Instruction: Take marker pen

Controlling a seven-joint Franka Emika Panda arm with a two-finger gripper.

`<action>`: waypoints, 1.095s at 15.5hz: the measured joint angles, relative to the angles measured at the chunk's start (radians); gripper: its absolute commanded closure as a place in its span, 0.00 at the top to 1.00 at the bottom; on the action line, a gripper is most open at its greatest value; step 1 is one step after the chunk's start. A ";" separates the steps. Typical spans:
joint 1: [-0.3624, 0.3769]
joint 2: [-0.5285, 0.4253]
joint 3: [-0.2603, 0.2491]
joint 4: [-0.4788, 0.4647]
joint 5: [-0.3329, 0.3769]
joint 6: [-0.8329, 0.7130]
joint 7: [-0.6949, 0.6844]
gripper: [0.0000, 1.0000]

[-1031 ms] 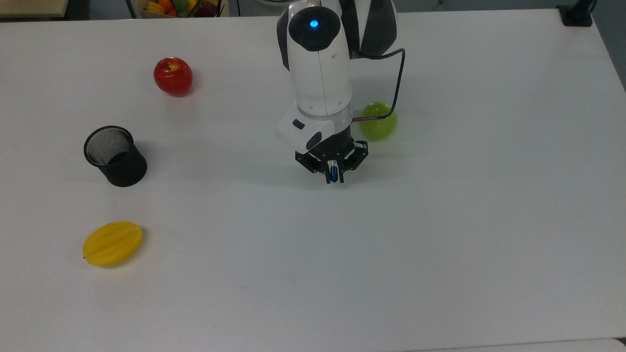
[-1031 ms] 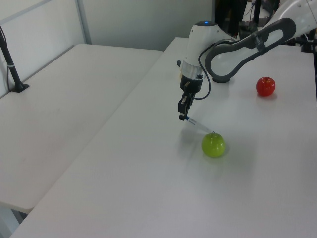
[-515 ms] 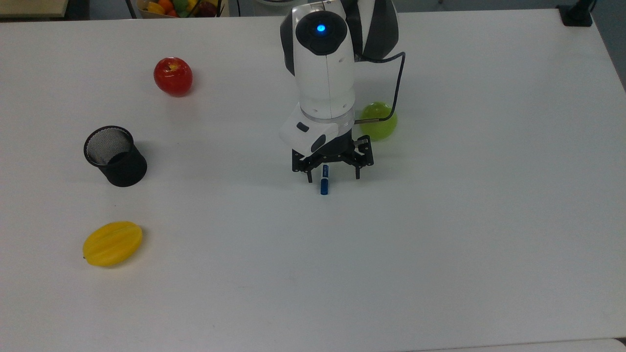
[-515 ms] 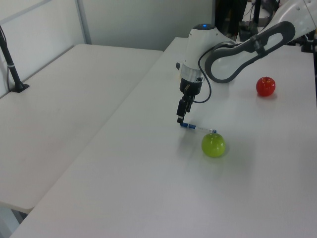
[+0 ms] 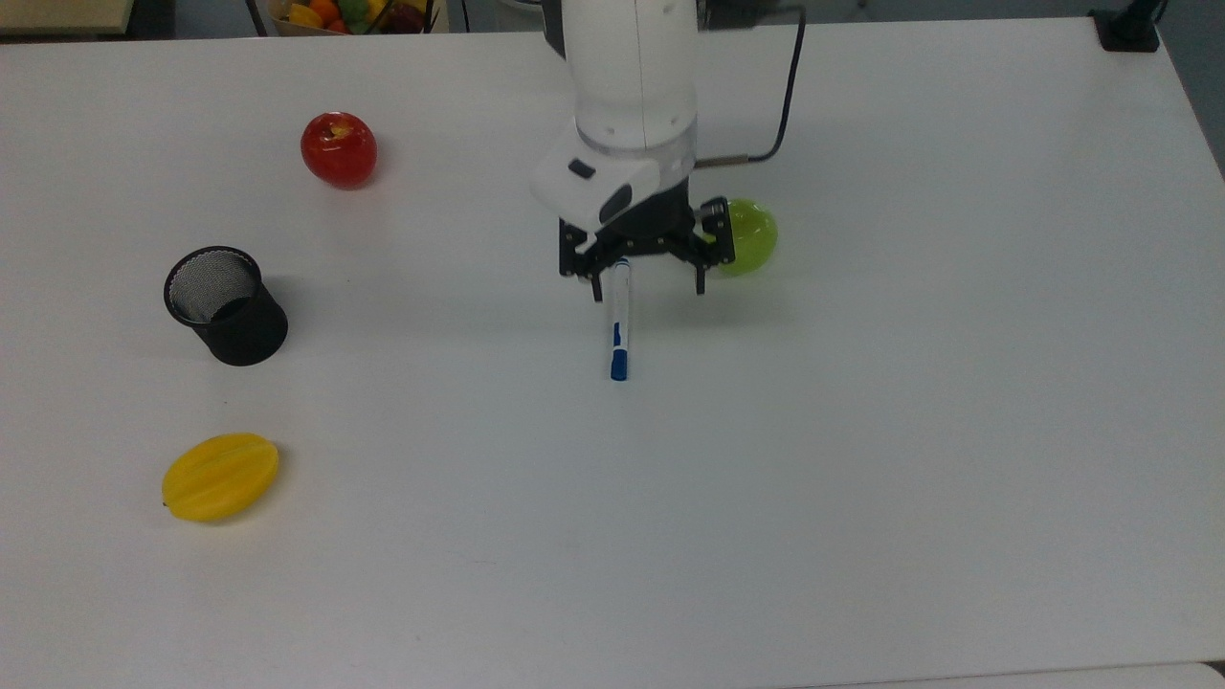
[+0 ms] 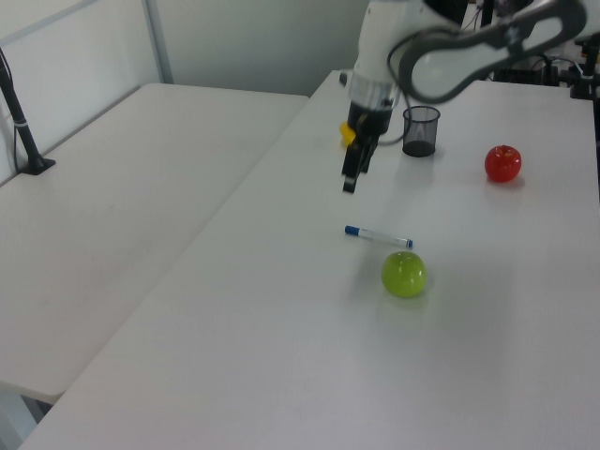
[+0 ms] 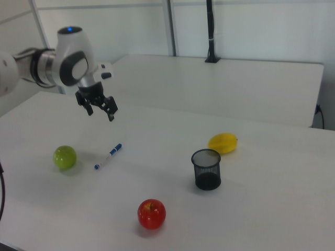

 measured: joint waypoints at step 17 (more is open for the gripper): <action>-0.078 -0.405 -0.046 -0.044 0.000 -0.456 0.017 1.00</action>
